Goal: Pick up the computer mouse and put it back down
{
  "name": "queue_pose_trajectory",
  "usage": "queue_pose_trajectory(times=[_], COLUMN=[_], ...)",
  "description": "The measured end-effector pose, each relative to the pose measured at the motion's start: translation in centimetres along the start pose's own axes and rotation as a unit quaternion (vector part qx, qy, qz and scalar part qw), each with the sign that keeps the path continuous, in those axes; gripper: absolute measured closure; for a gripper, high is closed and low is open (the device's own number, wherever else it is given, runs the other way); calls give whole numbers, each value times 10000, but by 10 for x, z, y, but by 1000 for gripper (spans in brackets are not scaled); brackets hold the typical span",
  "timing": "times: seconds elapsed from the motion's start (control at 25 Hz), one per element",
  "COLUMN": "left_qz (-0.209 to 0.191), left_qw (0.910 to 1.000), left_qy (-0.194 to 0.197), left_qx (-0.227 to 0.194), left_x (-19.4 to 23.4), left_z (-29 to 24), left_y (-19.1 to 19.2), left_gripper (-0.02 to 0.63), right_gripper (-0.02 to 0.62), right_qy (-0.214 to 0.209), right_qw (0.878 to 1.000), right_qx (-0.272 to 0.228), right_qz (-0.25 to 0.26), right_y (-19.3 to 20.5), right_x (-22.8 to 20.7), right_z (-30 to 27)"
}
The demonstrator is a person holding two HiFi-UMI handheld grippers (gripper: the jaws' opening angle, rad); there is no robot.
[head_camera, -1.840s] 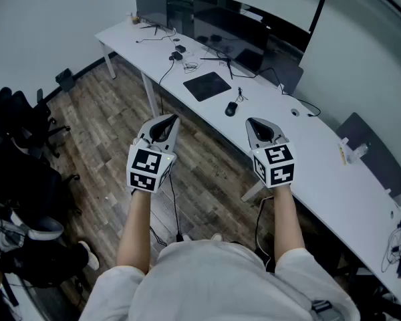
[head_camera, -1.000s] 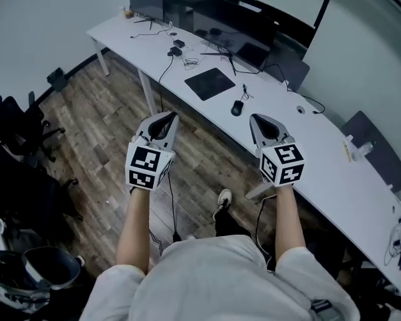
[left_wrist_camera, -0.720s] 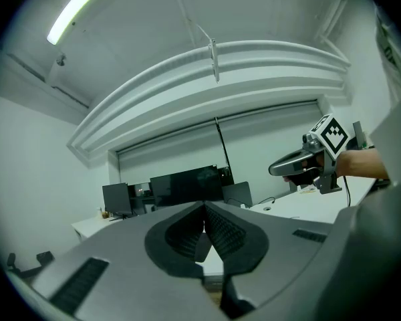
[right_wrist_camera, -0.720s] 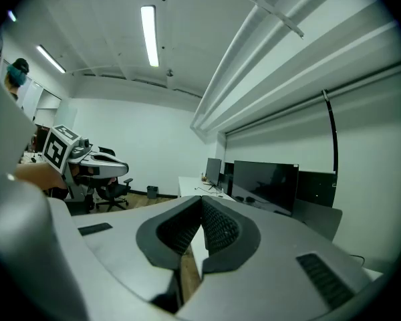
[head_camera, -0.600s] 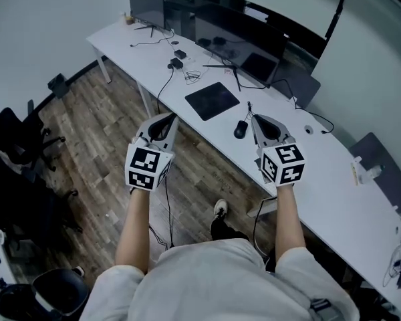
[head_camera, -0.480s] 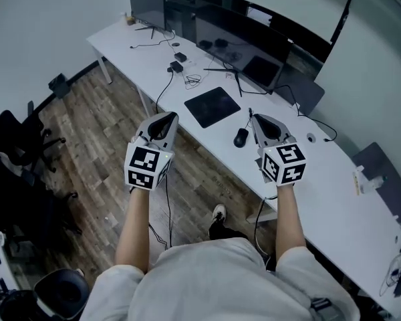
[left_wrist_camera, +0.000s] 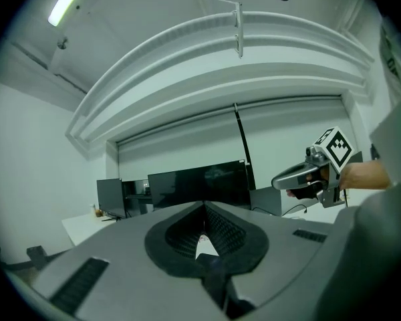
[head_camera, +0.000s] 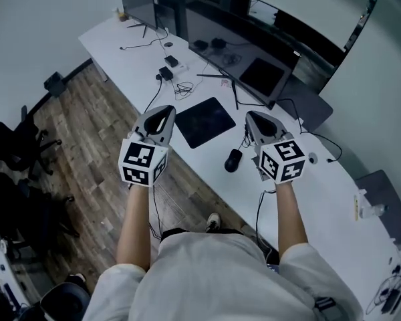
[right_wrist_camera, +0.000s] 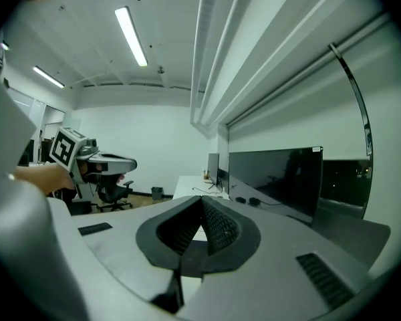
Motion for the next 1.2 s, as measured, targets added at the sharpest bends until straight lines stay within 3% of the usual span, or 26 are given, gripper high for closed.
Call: queue_pose_trajectory(times=[0.28,0.48,0.56,0.68,0.88,1.04,1.2], left_qz=[180,210,189,245,325,400,404], left_qw=[9978,9919,9880,9817,9721,9653,9616], left_qy=[478,948,1173,1441,1674,1787,1818], left_qx=[431,823,991,1220,1610,1859,2015], left_x=[-4,1,6,16,26,33,40], left_z=[-75,-117,-128,-142,-157,-156,-150], left_y=[43,89,109,139,187,214,231], left_gripper=[588,588,588,588,588,588,588], right_gripper=[581,581,554,434,329,207,187], right_qy=[268,877,1182,1531,2007,2457,2616], right_qw=[9966,9846,9756,9580,9244,8971,8768], right_qx=[614,1053,1222,1475,2101,2388,2736], right_qz=[-489,-1089,-1386,-1925,-2471,-2788,-2964], right_y=[55,112,137,178,243,270,298], right_x=[-36,-50,-51,-48,-39,-35,-35], right_z=[-35,-56,-65,-77,-93,-101,-110])
Point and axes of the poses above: the fingertips, and each gripper's own axes: z backward along the fingers, x to its left, y out of its underside, the point moved 9 cm from there along z, backward along the fingers, and after that the axes turned 15 degrees about -y, right-handed, at the moved point
